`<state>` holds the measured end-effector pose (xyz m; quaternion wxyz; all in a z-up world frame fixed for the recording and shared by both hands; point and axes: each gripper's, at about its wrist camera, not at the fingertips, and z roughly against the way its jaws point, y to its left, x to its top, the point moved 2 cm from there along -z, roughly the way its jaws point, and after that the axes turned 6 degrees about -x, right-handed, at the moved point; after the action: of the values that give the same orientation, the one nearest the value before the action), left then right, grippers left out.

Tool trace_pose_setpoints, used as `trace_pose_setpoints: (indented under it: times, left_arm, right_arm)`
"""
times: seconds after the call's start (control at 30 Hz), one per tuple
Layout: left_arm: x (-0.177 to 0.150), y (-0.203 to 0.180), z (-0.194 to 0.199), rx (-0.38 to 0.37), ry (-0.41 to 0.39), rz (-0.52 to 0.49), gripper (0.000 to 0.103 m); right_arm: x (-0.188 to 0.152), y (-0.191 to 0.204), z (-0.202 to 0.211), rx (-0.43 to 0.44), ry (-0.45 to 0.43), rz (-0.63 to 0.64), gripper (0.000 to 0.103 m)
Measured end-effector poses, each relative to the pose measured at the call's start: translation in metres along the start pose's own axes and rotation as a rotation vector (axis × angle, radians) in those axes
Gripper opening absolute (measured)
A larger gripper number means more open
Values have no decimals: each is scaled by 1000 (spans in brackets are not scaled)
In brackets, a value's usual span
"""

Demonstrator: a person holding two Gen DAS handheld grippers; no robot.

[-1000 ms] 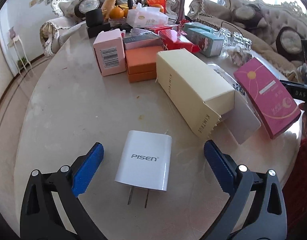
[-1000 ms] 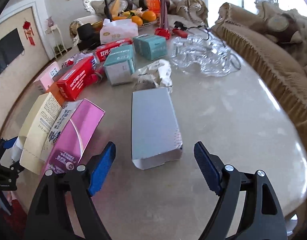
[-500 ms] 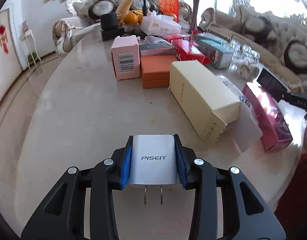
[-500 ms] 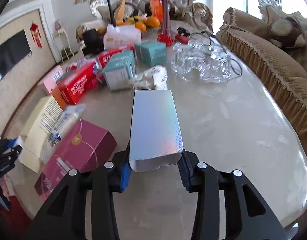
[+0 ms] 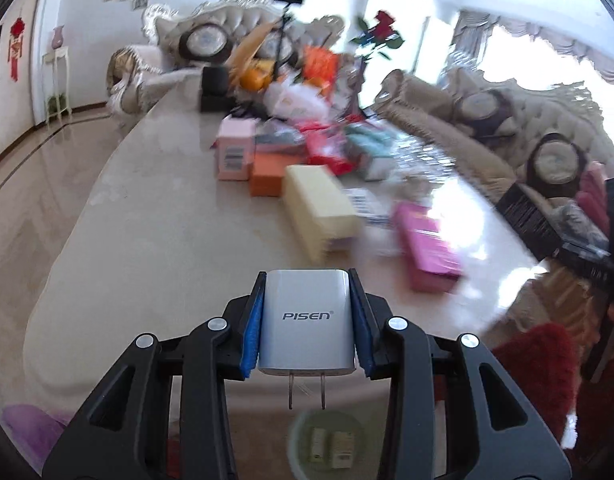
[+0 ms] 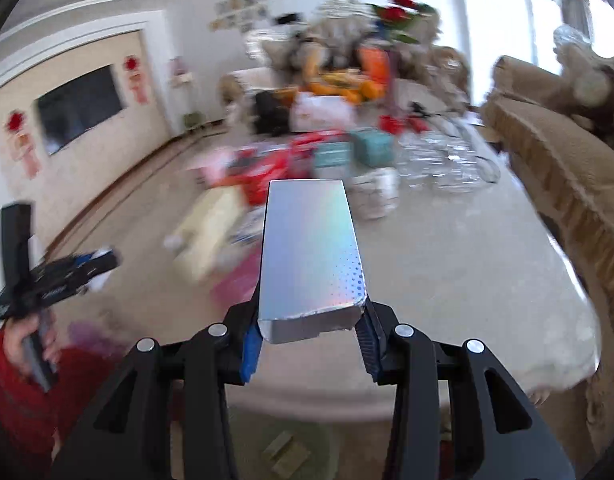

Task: Collect trash
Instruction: 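Lower the charger and silver box into the wastebasket and open both tools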

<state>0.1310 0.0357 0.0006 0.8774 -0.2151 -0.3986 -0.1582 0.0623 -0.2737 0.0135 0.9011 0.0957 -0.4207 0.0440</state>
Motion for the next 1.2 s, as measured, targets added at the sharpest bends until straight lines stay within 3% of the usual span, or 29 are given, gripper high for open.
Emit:
trace_pose_setpoints:
  times: [0.13, 0.23, 0.37, 0.43, 0.5, 0.6, 0.63, 0.67, 0.7, 0.73, 0.77, 0.8, 0.97, 1.2]
  left_arm:
    - [-39, -41, 24, -59, 54, -24, 38]
    - [-77, -59, 17, -105, 148, -16, 38]
    - [-130, -60, -41, -156, 350, 44, 38]
    - [-153, -55, -77, -162, 447, 72, 38]
    - [-174, -49, -113, -166, 544, 112, 38]
    - [-195, -44, -142, -174, 622, 161, 38]
    - [-201, -42, -150, -166, 648, 165, 47]
    - [-206, -42, -153, -156, 662, 164, 60]
    - [-210, -43, -155, -138, 666, 161, 84]
    - [-211, -40, -154, -96, 655, 151, 93]
    - [-211, -40, -152, -92, 639, 151, 96]
    - [-210, -38, -148, -101, 612, 161, 96]
    - [-190, -30, -119, -90, 453, 218, 96]
    - [-127, -31, -38, 25, 187, 196, 96]
  right_arm:
    - [-46, 35, 26, 123, 100, 51, 39]
    - [-91, 49, 10, 128, 245, 76, 39]
    - [-147, 41, -61, 102, 490, 42, 39]
    - [-163, 38, -93, 79, 571, 50, 39]
    - [-173, 38, -116, 60, 619, 72, 39]
    - [-184, 40, -136, 39, 654, 103, 39]
    - [-187, 41, -140, 34, 659, 114, 40]
    - [-189, 42, -144, 26, 665, 123, 47]
    - [-191, 42, -143, 8, 667, 130, 56]
    - [-192, 41, -144, -26, 660, 135, 61]
    - [-192, 37, -141, -29, 658, 125, 70]
    - [-192, 36, -141, -25, 663, 108, 76]
    - [-184, 25, -118, -47, 622, 86, 76]
    - [-105, 26, -40, -128, 206, 67, 77]
